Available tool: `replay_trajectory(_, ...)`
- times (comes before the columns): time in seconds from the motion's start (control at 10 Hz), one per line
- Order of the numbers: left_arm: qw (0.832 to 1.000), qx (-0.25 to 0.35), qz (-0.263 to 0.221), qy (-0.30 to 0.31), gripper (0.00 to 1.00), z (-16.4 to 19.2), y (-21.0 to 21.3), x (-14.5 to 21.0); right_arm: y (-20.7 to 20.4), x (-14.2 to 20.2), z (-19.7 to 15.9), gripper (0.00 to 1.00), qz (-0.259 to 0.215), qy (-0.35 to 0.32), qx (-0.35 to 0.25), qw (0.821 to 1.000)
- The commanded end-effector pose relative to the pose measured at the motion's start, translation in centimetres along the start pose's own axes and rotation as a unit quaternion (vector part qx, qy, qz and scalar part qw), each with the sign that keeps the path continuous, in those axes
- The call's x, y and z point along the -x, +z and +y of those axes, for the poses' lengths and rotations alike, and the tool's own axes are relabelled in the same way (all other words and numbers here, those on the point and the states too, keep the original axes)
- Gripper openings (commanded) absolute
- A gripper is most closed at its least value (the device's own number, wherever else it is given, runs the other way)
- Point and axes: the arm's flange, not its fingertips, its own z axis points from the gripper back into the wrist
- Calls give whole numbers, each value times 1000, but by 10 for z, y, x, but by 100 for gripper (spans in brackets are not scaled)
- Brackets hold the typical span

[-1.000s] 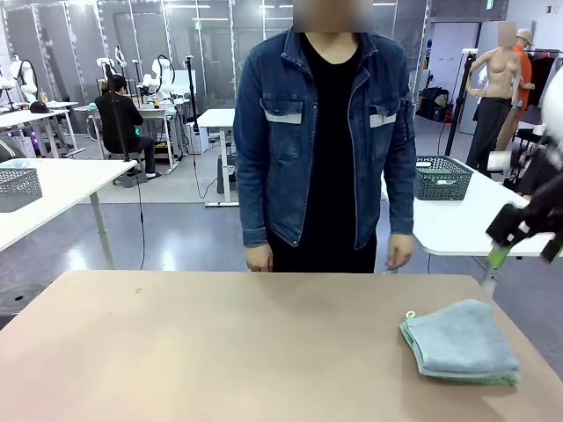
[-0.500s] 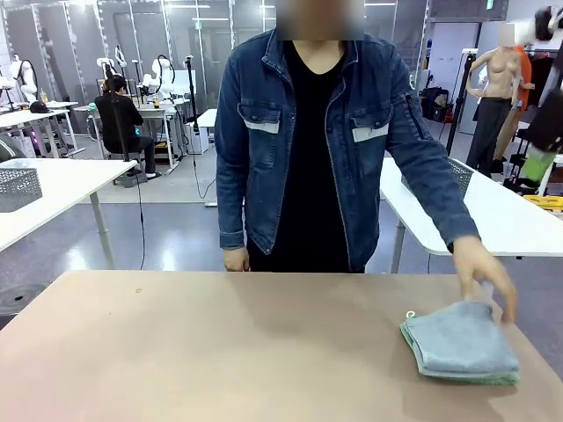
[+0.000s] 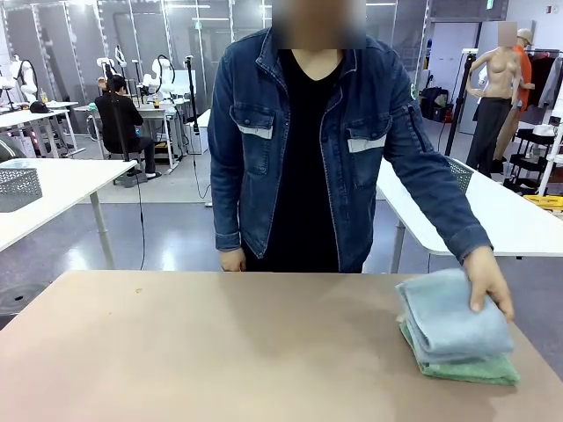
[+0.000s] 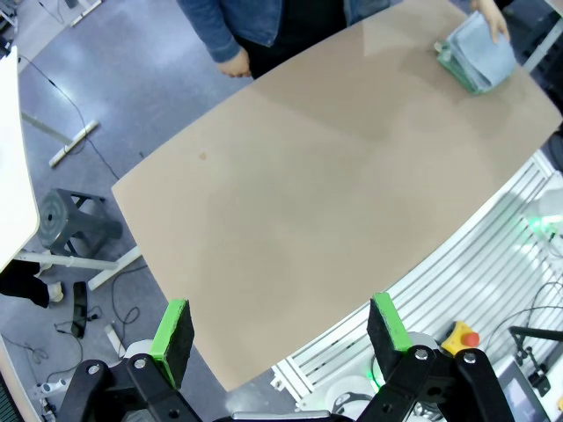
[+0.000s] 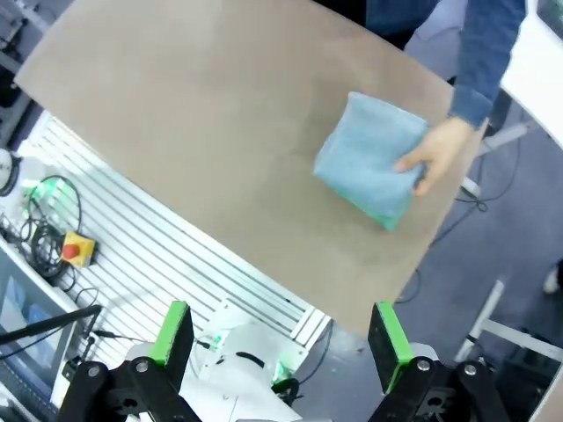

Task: Fold the towels and place them in the basket.
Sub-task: Stack the folded Towel with hook on the right side of the table.

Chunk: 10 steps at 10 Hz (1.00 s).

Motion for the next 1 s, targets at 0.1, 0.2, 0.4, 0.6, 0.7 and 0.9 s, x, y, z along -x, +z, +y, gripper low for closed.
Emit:
replay_trajectory(0.1, 1000, -3, 1, 1, 100, 0, 0, 0, 0, 0, 0, 100, 0, 0, 0, 1000)
replay_trajectory(0.2, 1000, -3, 1, 1, 100, 0, 0, 0, 0, 0, 0, 100, 0, 0, 0, 1000)
replay_trajectory(0.4, 1000, -3, 1, 1, 100, 0, 0, 0, 0, 0, 0, 100, 0, 0, 0, 1000)
replay_trajectory(0.6, 1000, -3, 1, 1, 100, 0, 0, 0, 0, 0, 0, 100, 0, 0, 0, 1000)
replay_trajectory(0.7, 1000, -3, 1, 1, 100, 0, 0, 0, 0, 0, 0, 100, 0, 0, 0, 1000)
replay_trajectory(0.9, 1000, -3, 1, 1, 100, 0, 0, 0, 0, 0, 0, 100, 0, 0, 0, 1000)
